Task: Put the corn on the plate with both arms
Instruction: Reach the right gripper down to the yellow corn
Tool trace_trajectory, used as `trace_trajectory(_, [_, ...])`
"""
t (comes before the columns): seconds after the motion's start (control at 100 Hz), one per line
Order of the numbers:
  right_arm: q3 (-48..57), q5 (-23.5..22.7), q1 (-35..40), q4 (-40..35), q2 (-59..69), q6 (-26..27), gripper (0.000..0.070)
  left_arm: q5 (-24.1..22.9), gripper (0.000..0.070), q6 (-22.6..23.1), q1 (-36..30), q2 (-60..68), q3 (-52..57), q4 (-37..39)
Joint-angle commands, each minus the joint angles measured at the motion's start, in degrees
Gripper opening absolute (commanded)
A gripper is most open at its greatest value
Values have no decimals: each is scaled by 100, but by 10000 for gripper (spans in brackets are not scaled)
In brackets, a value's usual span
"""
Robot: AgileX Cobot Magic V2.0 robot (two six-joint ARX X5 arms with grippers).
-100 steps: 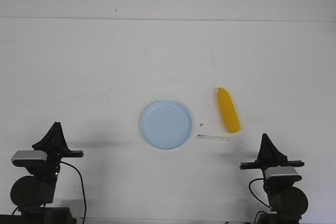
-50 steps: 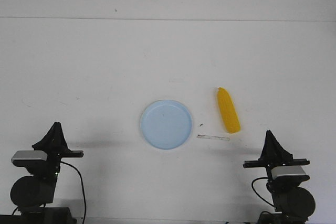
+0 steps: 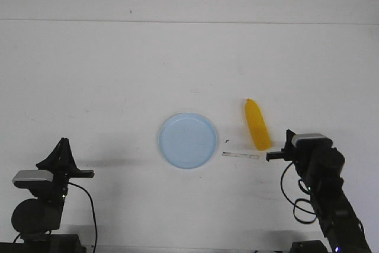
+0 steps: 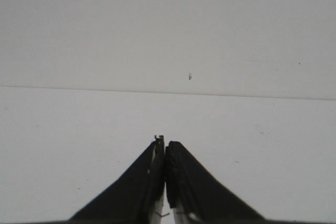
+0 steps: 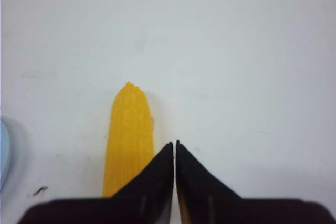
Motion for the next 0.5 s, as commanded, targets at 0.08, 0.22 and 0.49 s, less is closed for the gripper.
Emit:
trace_trajectory(0.08, [798,-170,114,-17,1150,-44,4,-15,1,26,9,-11,33,68])
trace_trajectory(0.22, [1646,-264,374,-444,2124,-46,4,-15,1,26,9,-13,33,68])
trace_trajectory(0.49, [3410,-236,522,-2424,3731,-48,4,-15,1,26,9,-13,33,68])
